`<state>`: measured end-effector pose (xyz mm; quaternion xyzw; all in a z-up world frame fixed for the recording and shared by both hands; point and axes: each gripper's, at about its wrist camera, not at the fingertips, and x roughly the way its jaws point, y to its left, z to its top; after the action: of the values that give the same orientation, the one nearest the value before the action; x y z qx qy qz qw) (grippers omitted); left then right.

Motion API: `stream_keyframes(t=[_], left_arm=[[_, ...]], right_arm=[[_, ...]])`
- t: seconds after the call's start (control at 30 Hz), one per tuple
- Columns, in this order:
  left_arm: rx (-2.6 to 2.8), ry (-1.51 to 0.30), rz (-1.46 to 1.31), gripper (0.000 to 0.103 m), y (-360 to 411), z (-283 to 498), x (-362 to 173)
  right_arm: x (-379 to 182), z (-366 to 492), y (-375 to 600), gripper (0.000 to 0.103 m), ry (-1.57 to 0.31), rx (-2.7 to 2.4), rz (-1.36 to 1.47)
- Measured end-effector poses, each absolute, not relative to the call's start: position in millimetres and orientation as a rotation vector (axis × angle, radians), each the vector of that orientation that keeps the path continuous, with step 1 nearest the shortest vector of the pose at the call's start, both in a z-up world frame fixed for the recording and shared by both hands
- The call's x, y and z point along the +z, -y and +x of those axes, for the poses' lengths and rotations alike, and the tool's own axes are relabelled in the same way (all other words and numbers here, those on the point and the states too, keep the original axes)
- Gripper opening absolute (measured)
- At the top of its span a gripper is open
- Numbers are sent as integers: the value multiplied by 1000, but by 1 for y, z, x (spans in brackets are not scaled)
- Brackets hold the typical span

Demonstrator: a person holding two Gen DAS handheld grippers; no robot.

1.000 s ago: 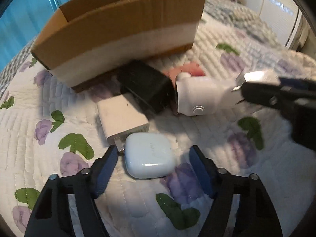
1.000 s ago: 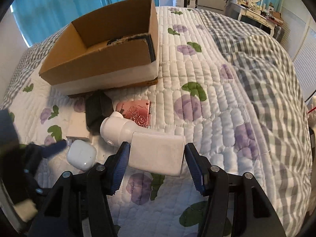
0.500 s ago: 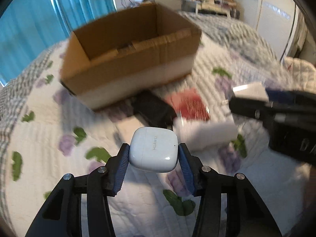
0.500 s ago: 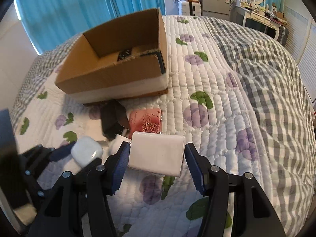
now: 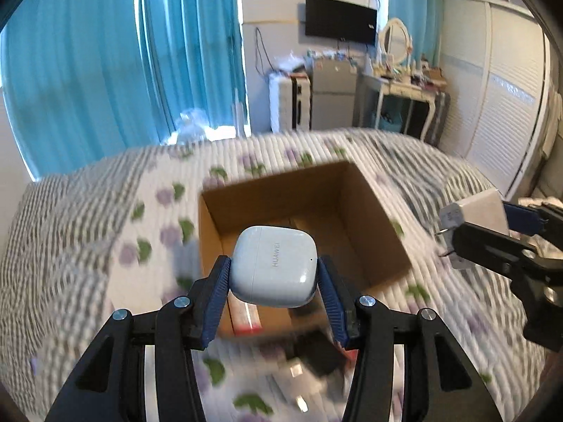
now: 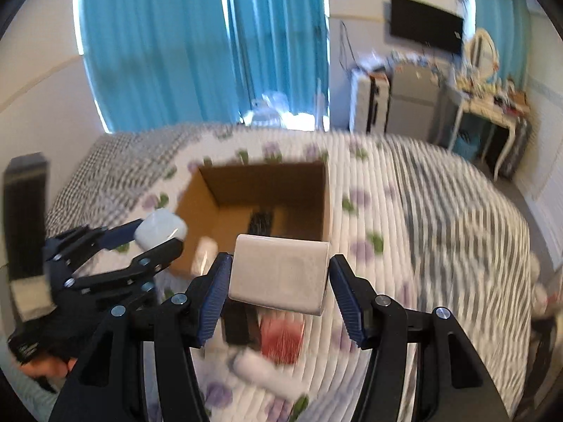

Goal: Organize rigid objects
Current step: 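Lower both held items into the box and open both grippers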

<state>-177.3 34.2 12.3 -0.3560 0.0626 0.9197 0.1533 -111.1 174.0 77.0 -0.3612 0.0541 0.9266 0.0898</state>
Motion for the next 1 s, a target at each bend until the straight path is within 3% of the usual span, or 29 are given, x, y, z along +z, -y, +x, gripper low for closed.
stream_keyframes(t=[0.2, 0.5, 0.6, 0.67, 0.83, 1.0], left_arm=[[2655, -165, -1044, 51, -38, -237, 8], [2576, -157, -1222, 51, -41, -279, -61], [2585, -173, -1210, 60, -42, -279, -65], [2600, -157, -1191, 80, -39, -279, -63], [2609, -143, -1168, 82, -33, -278, -52], [2642, -131, -1119, 93, -22, -263, -37]], right_arm=[[99, -167, -185, 57, -93, 2794, -1029], [51, -228, -204, 57, -120, 2762, -1157], [38, -237, -209, 57, -117, 2755, -1182], [33, -242, -211, 57, -120, 2753, -1184], [27, -253, -215, 57, -119, 2743, -1179], [34, -255, -215, 58, -138, 2739, -1139]])
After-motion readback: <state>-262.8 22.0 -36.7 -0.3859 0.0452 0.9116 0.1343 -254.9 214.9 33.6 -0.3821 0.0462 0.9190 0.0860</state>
